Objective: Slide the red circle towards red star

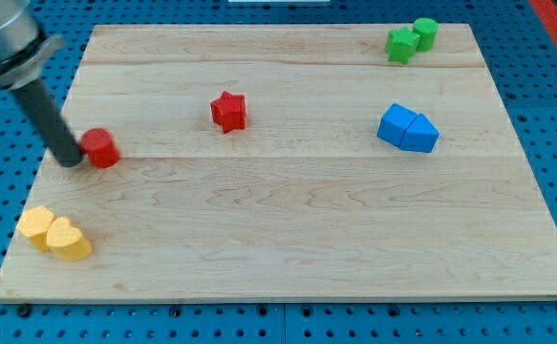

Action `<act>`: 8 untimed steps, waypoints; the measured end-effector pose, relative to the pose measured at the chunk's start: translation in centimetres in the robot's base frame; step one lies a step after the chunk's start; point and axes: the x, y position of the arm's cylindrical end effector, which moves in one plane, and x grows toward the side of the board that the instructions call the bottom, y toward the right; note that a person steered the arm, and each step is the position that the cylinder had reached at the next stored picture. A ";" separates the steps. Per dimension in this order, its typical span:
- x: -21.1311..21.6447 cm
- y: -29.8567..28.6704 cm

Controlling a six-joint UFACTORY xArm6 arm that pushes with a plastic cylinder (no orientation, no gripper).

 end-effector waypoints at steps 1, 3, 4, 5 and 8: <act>-2.0 9.3; -6.2 9.6; -10.7 8.4; -11.9 11.6; -11.6 18.0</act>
